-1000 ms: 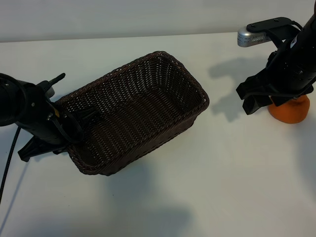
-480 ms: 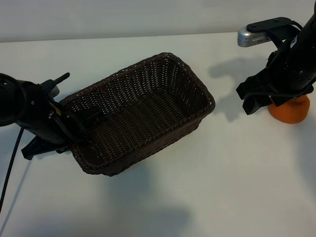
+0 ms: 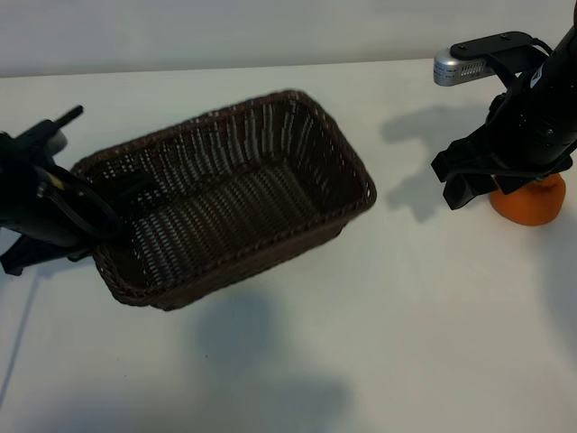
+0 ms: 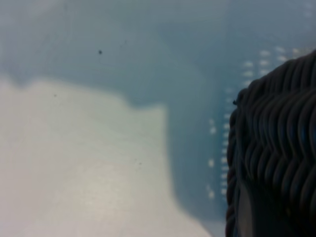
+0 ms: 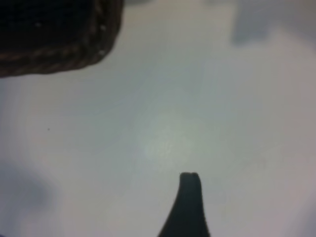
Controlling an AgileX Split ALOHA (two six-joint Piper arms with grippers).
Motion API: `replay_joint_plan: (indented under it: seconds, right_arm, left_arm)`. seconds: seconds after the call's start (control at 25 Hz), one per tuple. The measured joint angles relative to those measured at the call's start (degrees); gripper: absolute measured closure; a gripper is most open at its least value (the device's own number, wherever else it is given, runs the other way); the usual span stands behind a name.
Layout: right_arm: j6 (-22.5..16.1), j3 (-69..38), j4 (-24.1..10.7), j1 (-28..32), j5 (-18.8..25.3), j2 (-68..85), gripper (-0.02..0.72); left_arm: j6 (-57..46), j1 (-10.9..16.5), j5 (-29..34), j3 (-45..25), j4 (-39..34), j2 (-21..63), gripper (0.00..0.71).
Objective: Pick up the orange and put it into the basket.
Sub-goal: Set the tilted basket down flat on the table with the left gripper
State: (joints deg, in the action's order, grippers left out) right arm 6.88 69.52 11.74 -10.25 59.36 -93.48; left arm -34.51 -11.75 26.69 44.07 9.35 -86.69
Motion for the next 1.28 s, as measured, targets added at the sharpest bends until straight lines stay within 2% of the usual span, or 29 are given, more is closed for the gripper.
replay_joint_plan:
  seconds: [0.2,0.4,0.56,0.68,1.12,1.28]
  right_arm:
    - [0.0,0.0,0.0,0.0,0.0,0.0,0.108]
    - [0.0,0.0,0.0,0.0,0.0,0.0,0.108]
    - [-0.1,0.0,0.0,0.0,0.0,0.0,0.108]
    - [-0.1,0.0,0.0,0.0,0.0,0.0,0.108]
    - [0.0,0.0,0.0,0.0,0.0,0.0,0.108]
    - [0.0,0.0,0.0,0.0,0.1,0.0,0.108]
  left_arm:
    - [9.3,2.4,-0.2,0.0,10.3,1.8,0.558]
    - [15.6,2.5,-1.7,-0.1,16.7,1.9,0.558]
    - [16.7,2.5,-2.2,0.7,16.5,1.9,0.558]
    - [18.3,2.5,-0.7,3.8,15.1,0.8,0.558]
    - [26.6,2.5,14.4,23.6,11.2,-13.2,0.559]
    - [27.4,2.4,16.2,30.1,11.2,-17.1,0.559]
